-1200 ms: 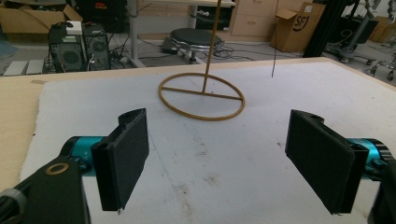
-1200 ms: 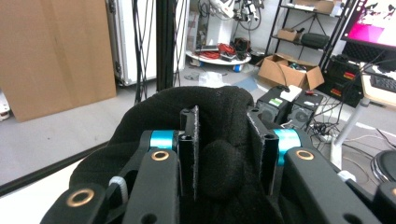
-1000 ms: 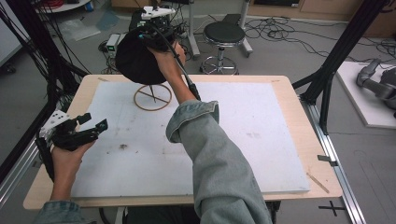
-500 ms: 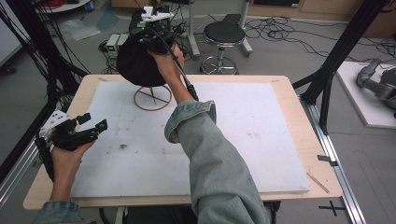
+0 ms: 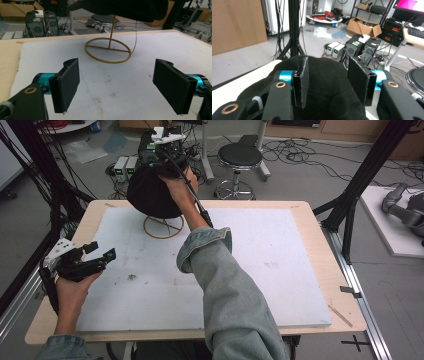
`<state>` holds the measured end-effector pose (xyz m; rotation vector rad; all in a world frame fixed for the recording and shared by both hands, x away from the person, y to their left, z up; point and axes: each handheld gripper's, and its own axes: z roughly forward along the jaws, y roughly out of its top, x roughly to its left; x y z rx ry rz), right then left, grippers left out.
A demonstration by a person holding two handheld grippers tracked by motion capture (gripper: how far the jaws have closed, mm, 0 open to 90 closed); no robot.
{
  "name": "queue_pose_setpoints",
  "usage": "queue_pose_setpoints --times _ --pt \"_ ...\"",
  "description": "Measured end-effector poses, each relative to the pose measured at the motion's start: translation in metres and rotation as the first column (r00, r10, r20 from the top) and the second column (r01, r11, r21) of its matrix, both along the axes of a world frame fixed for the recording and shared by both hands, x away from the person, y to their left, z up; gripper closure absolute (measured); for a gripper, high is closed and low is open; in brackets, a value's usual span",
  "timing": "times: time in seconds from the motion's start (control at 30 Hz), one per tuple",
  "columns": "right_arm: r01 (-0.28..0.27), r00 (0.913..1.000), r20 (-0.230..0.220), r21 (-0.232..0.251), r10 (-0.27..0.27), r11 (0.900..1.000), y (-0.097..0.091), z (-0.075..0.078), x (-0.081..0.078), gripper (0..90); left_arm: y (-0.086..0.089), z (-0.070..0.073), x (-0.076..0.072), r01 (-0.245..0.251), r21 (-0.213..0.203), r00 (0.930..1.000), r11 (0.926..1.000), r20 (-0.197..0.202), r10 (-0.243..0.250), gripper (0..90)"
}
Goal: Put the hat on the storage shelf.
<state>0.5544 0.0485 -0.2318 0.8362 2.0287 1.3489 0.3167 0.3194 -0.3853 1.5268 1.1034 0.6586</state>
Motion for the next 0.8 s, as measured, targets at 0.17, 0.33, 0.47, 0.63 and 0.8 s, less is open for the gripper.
queue_pose_setpoints --times 0.17,0.33,0.47,0.63,0.8 --pt "0.018 0.9998 0.004 0.009 -0.018 0.9998 -0.011 0.002 -0.002 47.8 0.000 0.000 0.000 0.002 0.003 1.0000 1.0000 0.000 -0.002 21.9" --pt "0.045 0.9989 0.011 0.030 -0.046 0.9985 -0.031 0.003 -0.002 44.7 -0.001 0.000 0.000 0.006 0.010 1.0000 0.9999 0.000 -0.006 21.9" --pt "0.069 0.9975 0.012 0.046 -0.069 0.9966 -0.050 0.005 -0.004 42.4 -0.003 0.000 0.000 0.005 0.004 1.0000 1.0000 0.001 -0.005 21.9" --pt "0.098 0.9950 0.015 0.047 -0.099 0.9941 -0.077 0.008 -0.006 39.7 -0.003 0.000 0.000 0.007 0.011 1.0000 0.9999 0.002 -0.007 21.9" --pt "0.135 0.9906 0.015 0.056 -0.136 0.9893 -0.106 0.010 -0.010 38.3 -0.003 0.000 0.000 0.005 0.013 1.0000 0.9999 0.002 -0.005 21.9"
